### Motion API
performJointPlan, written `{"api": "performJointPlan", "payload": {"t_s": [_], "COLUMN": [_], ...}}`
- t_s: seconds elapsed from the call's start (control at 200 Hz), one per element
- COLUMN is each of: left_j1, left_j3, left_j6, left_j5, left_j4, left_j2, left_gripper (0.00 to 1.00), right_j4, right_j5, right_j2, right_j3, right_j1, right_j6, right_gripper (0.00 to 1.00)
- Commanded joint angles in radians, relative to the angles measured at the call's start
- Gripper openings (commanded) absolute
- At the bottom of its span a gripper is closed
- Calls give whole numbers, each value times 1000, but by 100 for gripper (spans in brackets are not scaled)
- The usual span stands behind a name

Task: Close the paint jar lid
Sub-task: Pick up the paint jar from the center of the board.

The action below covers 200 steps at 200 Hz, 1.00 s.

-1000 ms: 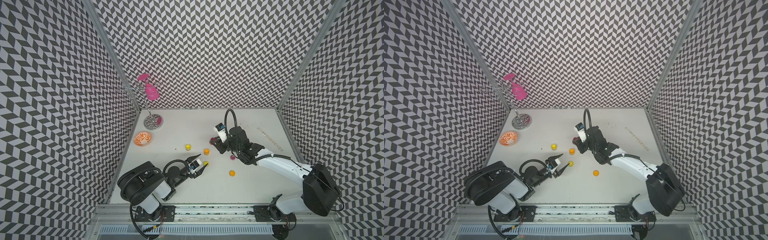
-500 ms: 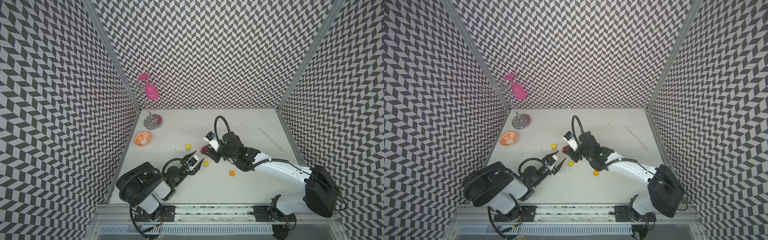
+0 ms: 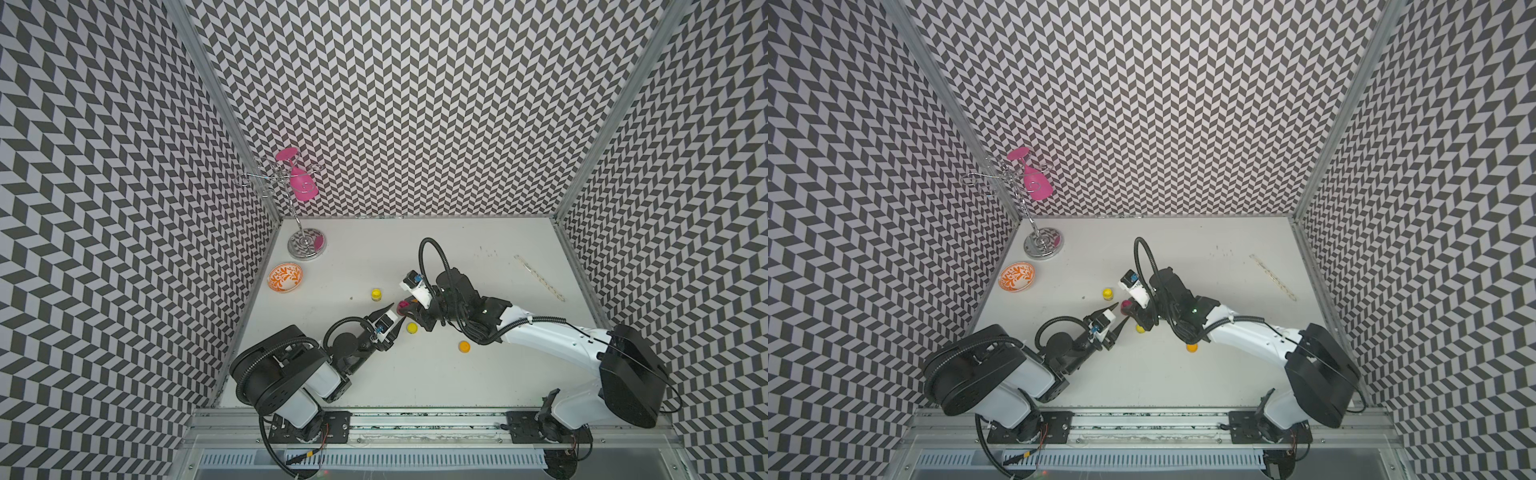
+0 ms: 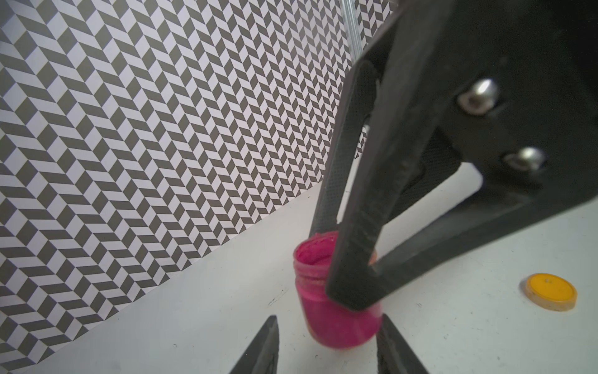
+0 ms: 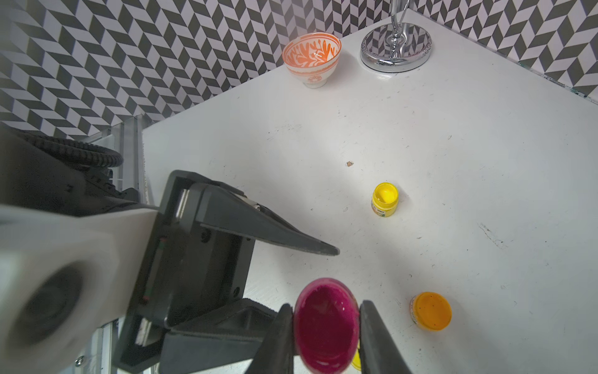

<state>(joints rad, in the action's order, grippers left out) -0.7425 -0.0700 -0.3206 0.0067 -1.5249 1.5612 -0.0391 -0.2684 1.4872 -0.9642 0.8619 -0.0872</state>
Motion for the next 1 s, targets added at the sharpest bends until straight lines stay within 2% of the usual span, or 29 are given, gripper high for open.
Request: {"api": "performJointPlan", "payload": {"t_s": [0.0,0.951,0.996], "left_j1": [3,5,5], "left_j3": [9,14,13], "left_j6": [9,15,13], "left_j5": [55,-13,-10], "left_j4": [-325,-325,-326], "left_j2": [-21,-46,-47], "left_gripper": [48,41,38], "right_j4": [34,100,102], "right_j5": [-3,-35,-39], "right_j2": [9,21,21], "right_j3": [-30,-12,-10], "right_j1": [9,20,20], "right_j6": [-10,27,29], "right_gripper": [30,27,27]}}
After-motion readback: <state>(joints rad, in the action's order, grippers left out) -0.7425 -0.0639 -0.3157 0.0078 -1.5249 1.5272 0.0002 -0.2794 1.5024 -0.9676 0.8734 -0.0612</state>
